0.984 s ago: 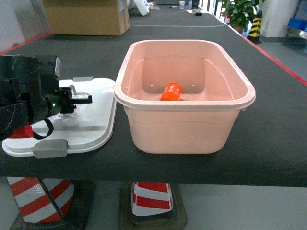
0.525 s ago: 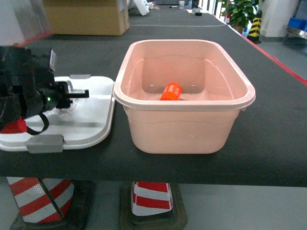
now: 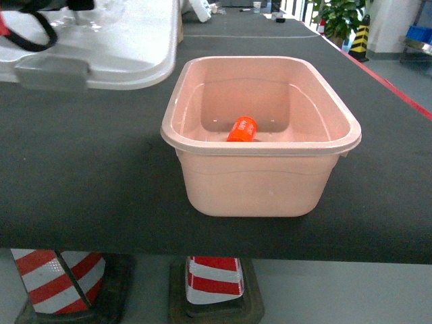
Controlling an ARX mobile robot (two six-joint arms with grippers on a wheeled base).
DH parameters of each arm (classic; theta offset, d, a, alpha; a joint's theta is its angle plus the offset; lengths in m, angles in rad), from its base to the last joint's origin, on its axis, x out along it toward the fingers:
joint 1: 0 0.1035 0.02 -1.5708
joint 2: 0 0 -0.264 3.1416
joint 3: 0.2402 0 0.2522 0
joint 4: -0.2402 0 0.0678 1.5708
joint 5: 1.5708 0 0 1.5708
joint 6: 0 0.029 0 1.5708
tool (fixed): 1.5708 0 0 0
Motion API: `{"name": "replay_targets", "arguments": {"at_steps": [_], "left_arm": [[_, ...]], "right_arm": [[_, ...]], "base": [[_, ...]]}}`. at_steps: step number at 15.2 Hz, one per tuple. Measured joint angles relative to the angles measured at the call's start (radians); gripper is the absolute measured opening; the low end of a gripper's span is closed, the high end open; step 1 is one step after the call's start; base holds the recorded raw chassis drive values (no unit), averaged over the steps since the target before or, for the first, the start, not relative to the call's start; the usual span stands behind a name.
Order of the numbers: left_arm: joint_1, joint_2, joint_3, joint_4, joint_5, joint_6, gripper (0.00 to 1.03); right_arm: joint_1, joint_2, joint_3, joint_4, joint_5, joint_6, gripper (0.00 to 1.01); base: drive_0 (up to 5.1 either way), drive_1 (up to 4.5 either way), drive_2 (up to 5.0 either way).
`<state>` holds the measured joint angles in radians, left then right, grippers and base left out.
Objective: Pick capacitor and pack into box
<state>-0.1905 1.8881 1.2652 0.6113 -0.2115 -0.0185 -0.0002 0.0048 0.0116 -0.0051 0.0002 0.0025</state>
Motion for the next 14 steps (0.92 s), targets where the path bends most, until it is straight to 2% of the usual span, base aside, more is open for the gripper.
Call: {"name": "replay_targets", "arguments": {"at_steps": [2,3,5,10,14], "left_arm": [[-0.132,0.006,0.026,-0.064,-0.082,-0.019,0.02],[-0.200,0.024,0.060,-0.093,-0.123,-0.042,0.02],[-0.280,0.079,0.157,-0.150,-0.187,-0.092,0.02],[-0.368,0.230,0.299,-0.259,-0.259,-0.177,0.02],[-0.406,0.276,0.383,-0.301,-0.295,-0.196,0.02]], "right_arm": [[0.000,0.000,0.000,0.000,0.000,0.000,0.98],[0.000,0.000,0.000,0.000,0.000,0.000,0.98],[0.000,0.000,0.000,0.000,0.000,0.000,0.98],[0.000,0.000,0.000,0.000,0.000,0.000,0.98],[0.000,0.000,0.000,0.000,0.000,0.000,0.98]], "base": [[0.0,0.00,0.0],[0.0,0.00,0.0],[0.0,0.00,0.0],[0.0,0.00,0.0],[0.0,0.00,0.0]]}}
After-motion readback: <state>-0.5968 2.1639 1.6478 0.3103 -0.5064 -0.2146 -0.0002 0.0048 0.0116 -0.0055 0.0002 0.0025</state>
